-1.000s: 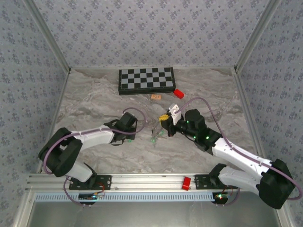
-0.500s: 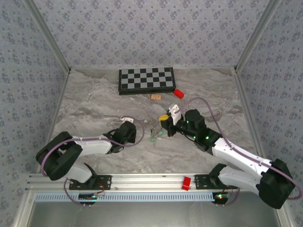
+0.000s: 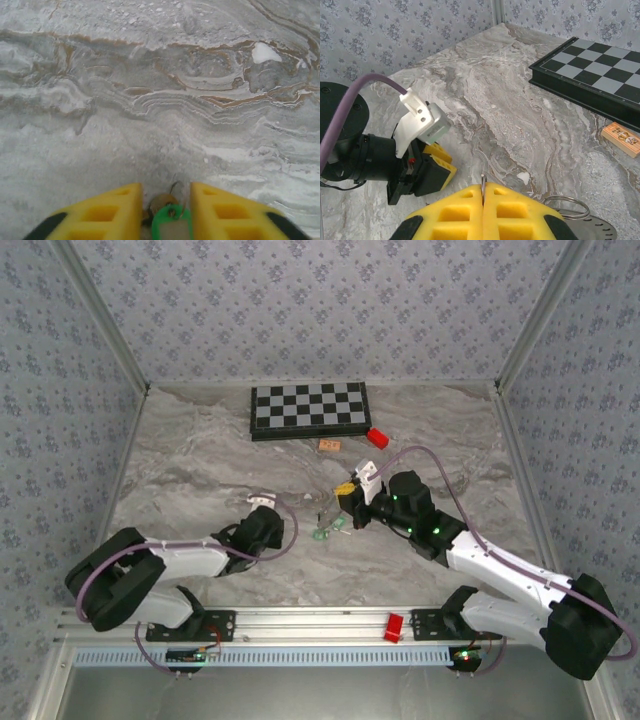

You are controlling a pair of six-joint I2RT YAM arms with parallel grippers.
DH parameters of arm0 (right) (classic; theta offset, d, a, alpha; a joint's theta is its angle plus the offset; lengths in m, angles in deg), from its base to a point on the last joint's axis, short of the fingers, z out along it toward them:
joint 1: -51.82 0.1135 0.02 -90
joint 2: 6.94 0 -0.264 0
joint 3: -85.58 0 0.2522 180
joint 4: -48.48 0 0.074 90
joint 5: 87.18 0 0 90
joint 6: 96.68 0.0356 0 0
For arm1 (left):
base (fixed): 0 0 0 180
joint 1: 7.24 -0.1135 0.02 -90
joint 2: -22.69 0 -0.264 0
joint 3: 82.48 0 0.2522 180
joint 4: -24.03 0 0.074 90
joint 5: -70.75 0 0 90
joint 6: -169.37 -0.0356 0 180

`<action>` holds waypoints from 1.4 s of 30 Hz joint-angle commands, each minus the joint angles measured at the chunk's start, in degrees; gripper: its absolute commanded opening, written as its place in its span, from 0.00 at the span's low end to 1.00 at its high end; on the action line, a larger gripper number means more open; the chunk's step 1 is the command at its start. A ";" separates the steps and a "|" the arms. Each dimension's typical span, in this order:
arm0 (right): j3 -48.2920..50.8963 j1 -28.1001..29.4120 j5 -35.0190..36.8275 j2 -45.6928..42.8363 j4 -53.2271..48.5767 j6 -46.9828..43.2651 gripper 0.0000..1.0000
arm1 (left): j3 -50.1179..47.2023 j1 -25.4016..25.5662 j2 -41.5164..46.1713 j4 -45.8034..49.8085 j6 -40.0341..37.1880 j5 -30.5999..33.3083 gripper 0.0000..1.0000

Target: Put the keys on the keyring

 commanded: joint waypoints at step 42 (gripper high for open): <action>-0.08 0.22 0.38 -1.71 0.76 0.14 0.00 | 54.50 -11.53 -31.67 70.30 -10.47 -21.96 0.28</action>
